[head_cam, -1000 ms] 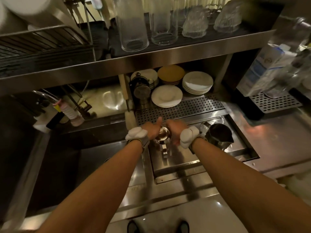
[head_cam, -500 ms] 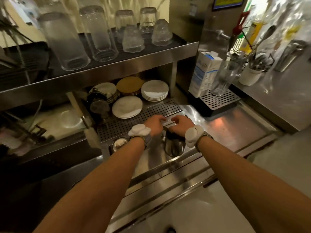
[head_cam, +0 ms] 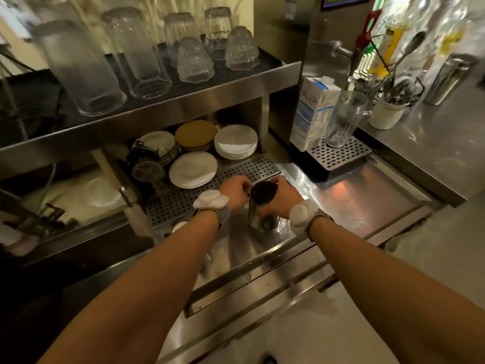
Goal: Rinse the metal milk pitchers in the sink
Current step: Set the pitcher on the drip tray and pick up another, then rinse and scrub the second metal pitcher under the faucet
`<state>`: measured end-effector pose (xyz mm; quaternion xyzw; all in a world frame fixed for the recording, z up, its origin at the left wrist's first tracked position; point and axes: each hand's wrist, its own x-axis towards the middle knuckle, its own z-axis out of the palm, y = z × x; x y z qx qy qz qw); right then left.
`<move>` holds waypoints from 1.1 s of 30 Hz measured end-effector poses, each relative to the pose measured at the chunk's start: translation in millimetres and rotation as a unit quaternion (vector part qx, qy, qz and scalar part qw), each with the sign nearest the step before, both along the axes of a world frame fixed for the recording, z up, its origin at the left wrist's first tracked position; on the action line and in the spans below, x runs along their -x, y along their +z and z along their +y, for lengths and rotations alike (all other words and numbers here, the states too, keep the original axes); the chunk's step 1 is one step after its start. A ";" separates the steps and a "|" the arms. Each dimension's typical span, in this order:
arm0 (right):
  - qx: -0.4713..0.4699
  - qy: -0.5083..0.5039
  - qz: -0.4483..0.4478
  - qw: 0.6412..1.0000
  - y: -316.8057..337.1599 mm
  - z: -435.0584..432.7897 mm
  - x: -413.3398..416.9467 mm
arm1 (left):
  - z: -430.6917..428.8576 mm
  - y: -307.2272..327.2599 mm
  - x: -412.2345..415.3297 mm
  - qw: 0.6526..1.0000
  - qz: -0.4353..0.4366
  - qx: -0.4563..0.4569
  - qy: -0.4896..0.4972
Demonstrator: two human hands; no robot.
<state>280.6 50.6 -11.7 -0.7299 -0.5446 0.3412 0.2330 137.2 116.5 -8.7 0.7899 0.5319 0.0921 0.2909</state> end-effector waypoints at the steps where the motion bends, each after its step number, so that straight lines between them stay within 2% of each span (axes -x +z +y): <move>1: -0.027 0.003 0.021 0.999 7.9 4.9 5.0 | 0.4 13.0 6.8 1.000 -0.017 -0.019 0.015; 4: -0.107 0.021 0.054 0.993 36.9 16.4 29.7 | -1.8 49.6 37.3 0.993 -0.064 -0.080 0.062; 11: -0.151 0.128 0.102 0.975 89.8 39.2 129.6 | -11.6 92.7 150.9 0.959 -0.104 -0.179 0.194; 13: -0.148 0.159 0.101 0.971 94.2 39.6 163.4 | -17.8 92.8 187.2 0.950 -0.098 -0.176 0.237; 17: -0.133 0.227 0.084 0.961 83.2 32.9 235.4 | -36.7 72.5 259.1 0.950 -0.061 -0.102 0.289; 19: -0.121 0.250 0.044 0.960 72.8 30.8 259.8 | -48.8 57.6 282.0 0.948 -0.048 -0.070 0.306; 23: -0.052 0.330 0.002 0.942 37.6 27.5 316.4 | -78.9 20.0 336.9 0.964 -0.021 -0.011 0.265; 26: -0.029 0.352 -0.003 0.935 3.4 22.0 364.8 | -93.6 -12.8 387.1 0.960 0.024 0.048 0.274; 28: -0.015 0.341 -0.004 0.940 -7.3 19.5 377.2 | -93.6 -15.0 408.1 0.947 0.036 0.029 0.317; 31: 0.005 0.317 0.013 0.948 -20.3 25.7 405.0 | -77.3 -6.8 454.9 0.917 -0.010 -0.053 0.394; 33: 0.006 0.292 0.007 0.956 -25.9 30.0 420.7 | -60.6 0.7 479.6 0.910 -0.027 -0.100 0.401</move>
